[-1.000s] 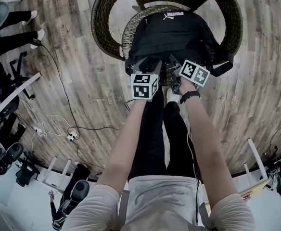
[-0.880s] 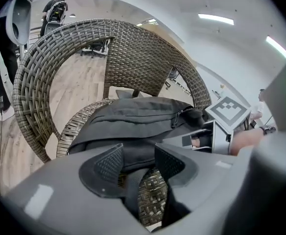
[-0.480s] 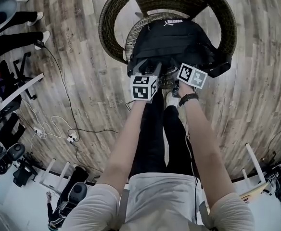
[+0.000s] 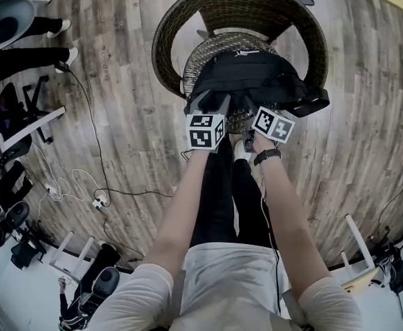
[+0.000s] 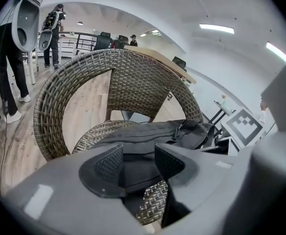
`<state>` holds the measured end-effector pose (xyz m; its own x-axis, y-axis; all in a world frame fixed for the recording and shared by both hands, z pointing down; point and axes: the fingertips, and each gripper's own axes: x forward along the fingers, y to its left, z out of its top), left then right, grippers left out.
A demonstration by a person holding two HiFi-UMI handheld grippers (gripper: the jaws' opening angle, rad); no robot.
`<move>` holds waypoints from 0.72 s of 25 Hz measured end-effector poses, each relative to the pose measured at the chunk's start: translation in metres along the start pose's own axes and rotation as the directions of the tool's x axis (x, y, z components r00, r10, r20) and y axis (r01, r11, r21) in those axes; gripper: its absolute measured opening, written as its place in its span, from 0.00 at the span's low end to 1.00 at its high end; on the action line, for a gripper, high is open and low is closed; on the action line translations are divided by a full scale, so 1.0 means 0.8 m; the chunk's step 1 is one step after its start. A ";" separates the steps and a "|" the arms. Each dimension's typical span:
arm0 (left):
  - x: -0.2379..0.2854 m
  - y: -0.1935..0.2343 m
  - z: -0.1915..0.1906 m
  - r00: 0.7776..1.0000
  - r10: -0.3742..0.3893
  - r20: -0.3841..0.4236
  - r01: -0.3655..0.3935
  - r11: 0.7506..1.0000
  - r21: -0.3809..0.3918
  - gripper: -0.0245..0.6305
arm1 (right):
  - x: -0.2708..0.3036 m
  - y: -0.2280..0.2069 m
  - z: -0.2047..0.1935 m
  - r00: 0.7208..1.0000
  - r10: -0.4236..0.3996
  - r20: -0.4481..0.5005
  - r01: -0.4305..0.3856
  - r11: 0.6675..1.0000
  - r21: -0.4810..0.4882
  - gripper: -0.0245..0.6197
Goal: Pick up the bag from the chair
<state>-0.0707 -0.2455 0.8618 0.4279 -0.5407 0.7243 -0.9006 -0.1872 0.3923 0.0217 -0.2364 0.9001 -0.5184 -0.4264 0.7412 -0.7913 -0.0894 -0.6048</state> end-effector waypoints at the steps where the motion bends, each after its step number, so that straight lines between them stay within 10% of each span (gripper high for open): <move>1: -0.004 -0.003 0.005 1.000 0.001 0.008 -0.001 1.000 0.002 0.32 | -0.005 0.004 0.004 1.000 0.003 0.008 -0.003 1.000 -0.002 0.12; 18: -0.100 -0.060 0.123 0.988 0.010 0.155 -0.019 0.998 0.054 0.32 | -0.127 0.085 0.091 0.986 0.025 0.163 -0.001 0.989 -0.147 0.12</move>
<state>-0.0694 -0.2738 0.7293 0.4015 -0.6632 0.6316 -0.9114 -0.2211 0.3472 0.0440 -0.2645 0.7624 -0.4786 -0.5696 0.6682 -0.8299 0.0448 -0.5562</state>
